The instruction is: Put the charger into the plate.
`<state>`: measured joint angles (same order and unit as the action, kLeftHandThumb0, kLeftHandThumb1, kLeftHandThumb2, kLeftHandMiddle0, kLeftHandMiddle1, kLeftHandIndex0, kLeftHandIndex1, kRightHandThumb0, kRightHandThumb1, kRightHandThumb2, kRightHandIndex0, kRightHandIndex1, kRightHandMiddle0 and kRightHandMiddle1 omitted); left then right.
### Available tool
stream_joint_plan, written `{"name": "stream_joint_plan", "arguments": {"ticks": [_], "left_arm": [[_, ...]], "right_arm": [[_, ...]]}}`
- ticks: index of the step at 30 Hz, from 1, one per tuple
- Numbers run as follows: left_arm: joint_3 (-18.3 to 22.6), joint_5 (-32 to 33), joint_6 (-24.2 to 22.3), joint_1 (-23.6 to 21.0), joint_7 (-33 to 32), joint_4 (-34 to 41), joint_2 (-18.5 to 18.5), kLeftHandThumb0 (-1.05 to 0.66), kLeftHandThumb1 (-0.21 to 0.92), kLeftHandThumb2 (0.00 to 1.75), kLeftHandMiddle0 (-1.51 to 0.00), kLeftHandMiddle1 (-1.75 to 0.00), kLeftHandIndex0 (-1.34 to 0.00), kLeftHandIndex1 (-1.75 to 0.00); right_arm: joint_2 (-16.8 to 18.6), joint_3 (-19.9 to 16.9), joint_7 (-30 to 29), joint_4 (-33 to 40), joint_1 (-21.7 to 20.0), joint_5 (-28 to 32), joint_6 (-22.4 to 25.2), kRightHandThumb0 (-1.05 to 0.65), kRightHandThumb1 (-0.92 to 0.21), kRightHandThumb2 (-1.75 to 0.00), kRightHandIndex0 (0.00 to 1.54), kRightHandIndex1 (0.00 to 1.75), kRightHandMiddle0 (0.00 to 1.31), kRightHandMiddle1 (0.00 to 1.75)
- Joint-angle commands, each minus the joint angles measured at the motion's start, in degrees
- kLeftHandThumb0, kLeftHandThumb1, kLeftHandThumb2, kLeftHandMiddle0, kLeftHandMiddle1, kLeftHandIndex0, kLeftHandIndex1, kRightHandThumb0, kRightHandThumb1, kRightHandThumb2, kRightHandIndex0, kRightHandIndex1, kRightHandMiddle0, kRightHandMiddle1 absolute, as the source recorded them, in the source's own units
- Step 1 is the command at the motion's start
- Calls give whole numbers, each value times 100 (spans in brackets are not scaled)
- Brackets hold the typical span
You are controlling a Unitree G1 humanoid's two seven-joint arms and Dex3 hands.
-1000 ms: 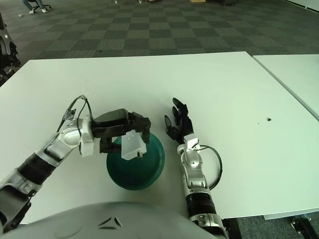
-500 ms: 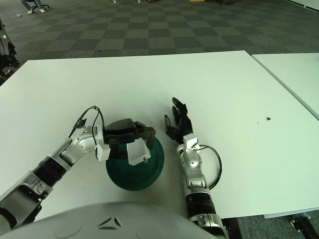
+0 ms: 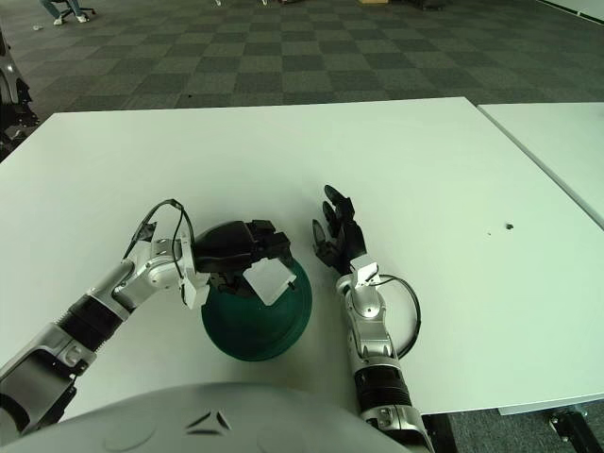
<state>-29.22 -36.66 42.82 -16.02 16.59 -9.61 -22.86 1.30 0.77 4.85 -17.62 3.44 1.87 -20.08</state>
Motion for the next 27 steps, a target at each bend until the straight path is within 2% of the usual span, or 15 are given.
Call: {"name": "stream_joint_plan", "arguments": {"ticks": [1, 5, 8, 11, 14, 18, 27], "left_arm": [[39, 6, 63, -184, 21, -21, -100, -84, 92, 77, -19, -97, -3, -119], [70, 97, 113, -157, 70, 58, -173, -89, 92, 81, -18, -79, -1, -112], [141, 215, 99, -97, 136, 257, -245, -94, 92, 84, -21, -35, 0, -85], [197, 221, 76, -68, 108, 362, -258, -99, 92, 85, -18, -15, 0, -68], [290, 201, -1, -18, 30, 499, -256, -103, 92, 85, -10, -6, 0, -47], [379, 262, -56, 49, 20, 617, -241, -104, 92, 82, -4, -2, 0, -31], [420, 551, -13, 132, 178, 814, -309, -105, 92, 76, 0, 0, 0, -15]], "right_arm": [[97, -130, 181, -781, 323, 307, 248, -64, -92, -62, 32, 5, 0, 47], [277, -311, 279, -926, 175, 664, 314, -61, -92, -64, 36, 7, 0, 51], [349, -362, 275, -955, 90, 740, 435, -59, -92, -70, 39, 8, 0, 59], [350, -350, 253, -971, 56, 670, 463, -59, -92, -74, 38, 7, 0, 58], [274, -159, 90, -598, 372, 286, 383, -61, -92, -78, 35, 4, 0, 50], [154, -87, -113, -586, 390, -64, 369, -63, -92, -80, 31, 2, 0, 42], [89, -18, -306, -554, 293, -310, 480, -67, -92, -79, 27, 0, 0, 37]]}}
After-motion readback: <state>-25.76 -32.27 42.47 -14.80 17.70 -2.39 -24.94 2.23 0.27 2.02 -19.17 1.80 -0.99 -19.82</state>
